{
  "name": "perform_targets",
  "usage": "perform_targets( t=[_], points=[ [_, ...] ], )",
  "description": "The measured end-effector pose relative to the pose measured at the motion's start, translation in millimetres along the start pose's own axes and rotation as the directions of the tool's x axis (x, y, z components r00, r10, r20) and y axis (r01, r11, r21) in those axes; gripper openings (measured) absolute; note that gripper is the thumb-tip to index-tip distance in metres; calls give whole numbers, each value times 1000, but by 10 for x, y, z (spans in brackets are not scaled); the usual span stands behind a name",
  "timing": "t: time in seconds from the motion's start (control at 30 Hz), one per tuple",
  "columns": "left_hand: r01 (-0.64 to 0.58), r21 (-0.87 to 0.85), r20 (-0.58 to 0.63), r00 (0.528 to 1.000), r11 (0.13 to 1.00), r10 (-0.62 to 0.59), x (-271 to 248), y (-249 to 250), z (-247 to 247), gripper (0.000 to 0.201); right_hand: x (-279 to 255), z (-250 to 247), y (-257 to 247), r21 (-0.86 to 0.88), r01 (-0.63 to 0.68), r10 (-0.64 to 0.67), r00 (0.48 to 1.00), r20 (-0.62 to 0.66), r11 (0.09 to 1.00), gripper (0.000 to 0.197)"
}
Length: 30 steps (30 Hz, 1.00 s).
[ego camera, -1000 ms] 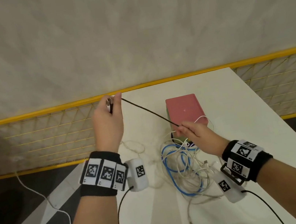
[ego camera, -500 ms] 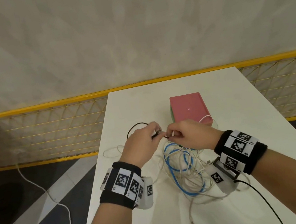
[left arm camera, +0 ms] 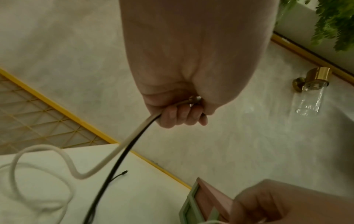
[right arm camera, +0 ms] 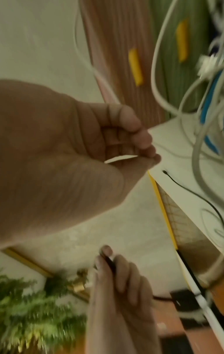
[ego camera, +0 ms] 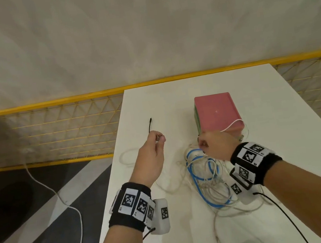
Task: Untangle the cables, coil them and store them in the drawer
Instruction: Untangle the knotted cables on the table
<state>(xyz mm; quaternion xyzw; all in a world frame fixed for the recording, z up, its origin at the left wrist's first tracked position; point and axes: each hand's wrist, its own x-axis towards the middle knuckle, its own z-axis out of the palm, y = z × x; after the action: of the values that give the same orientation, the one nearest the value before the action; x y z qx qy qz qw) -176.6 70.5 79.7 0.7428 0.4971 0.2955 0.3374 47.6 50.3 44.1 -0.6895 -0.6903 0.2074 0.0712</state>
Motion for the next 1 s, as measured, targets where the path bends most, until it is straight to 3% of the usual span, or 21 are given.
perform_targets(
  t=[0.13,0.2,0.27,0.33,0.43,0.6,0.7,0.77,0.83,0.93,1.0],
  points=[
    [66,-139,16,998,988,-64,-35,-75,165,7,-327,-50,362,167,-160,193,959,-206,973,10],
    [89,-121,9,996,989,-89,-13,-77,258,7,-453,-85,480,223,-167,246,884,-397,961,19],
    [84,-97,26,996,992,-81,30,-30,354,6,-464,-116,637,278,-218,333,808,-487,936,39],
    [59,-67,66,996,996,-55,72,57,446,9,-375,-104,839,347,-283,412,823,-391,894,52],
    [25,-63,122,992,998,-18,113,229,544,14,-216,-43,1047,557,-284,474,850,-231,781,50],
    [-33,-60,166,985,998,42,188,394,660,16,-151,-38,1183,573,-306,526,808,-266,760,21],
    [-48,-73,152,987,996,59,229,448,679,16,-273,-86,1143,638,-198,534,750,-390,744,9],
    [-55,-115,133,989,992,70,239,526,660,17,-428,-125,950,636,15,424,734,-531,771,13],
    [-37,-146,152,987,989,60,274,585,675,18,-593,-161,702,500,229,181,744,-643,835,18],
    [36,-144,250,968,989,1,331,726,716,31,-761,-160,405,229,404,-179,751,-636,886,12],
    [114,-248,325,945,962,-28,334,840,742,40,-808,-149,270,87,474,-340,736,-585,876,8]
  ],
)
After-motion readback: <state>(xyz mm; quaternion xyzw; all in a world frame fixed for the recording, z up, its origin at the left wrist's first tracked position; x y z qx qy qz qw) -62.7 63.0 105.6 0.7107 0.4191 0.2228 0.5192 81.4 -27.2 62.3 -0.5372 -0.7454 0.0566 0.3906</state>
